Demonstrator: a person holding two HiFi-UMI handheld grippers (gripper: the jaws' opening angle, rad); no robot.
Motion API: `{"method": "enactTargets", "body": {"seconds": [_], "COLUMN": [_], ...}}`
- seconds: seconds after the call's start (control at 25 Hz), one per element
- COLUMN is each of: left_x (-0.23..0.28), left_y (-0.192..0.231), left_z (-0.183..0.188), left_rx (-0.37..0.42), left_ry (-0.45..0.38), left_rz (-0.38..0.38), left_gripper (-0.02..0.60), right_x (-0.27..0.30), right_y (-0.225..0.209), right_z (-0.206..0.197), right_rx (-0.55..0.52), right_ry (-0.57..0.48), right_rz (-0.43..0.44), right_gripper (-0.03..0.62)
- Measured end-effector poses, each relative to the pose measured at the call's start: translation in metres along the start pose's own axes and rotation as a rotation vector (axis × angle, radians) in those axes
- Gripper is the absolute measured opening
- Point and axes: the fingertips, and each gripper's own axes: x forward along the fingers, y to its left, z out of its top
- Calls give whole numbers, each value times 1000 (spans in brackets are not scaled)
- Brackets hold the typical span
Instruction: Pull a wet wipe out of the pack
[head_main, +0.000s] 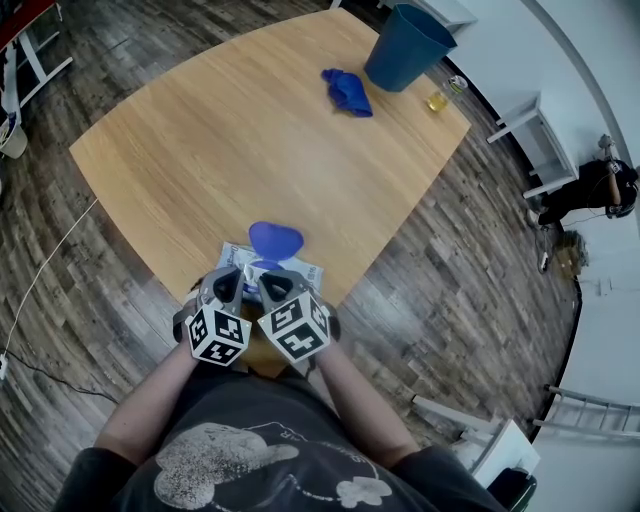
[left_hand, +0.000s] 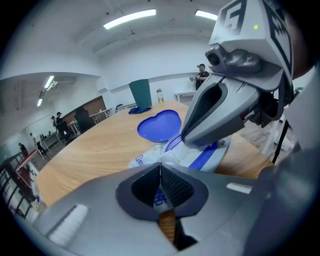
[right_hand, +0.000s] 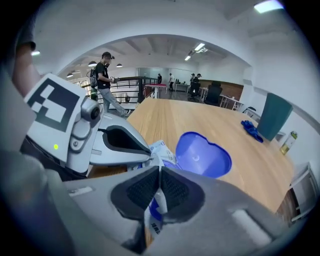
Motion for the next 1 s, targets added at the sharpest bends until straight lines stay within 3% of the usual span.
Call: {"method": "enactTargets", "body": {"seconds": [0.32, 0.6, 1.0], "left_x": [1, 2, 3], "left_y": [1, 1, 2], "left_z": [1, 0, -1], "left_rx": [-13, -14, -18], "left_ry": [-10, -15, -29], "left_rz": [-13, -31, -58], "left_gripper": [21, 23, 23], "right_x": [-28, -55, -95], "right_y": [-3, -18, -40], "right_z": [13, 1, 11], "right_rx": [38, 112, 270], "right_ry": [-46, -66, -219], "right_rz": [-7, -69, -125], "right_gripper": [0, -2, -2]}}
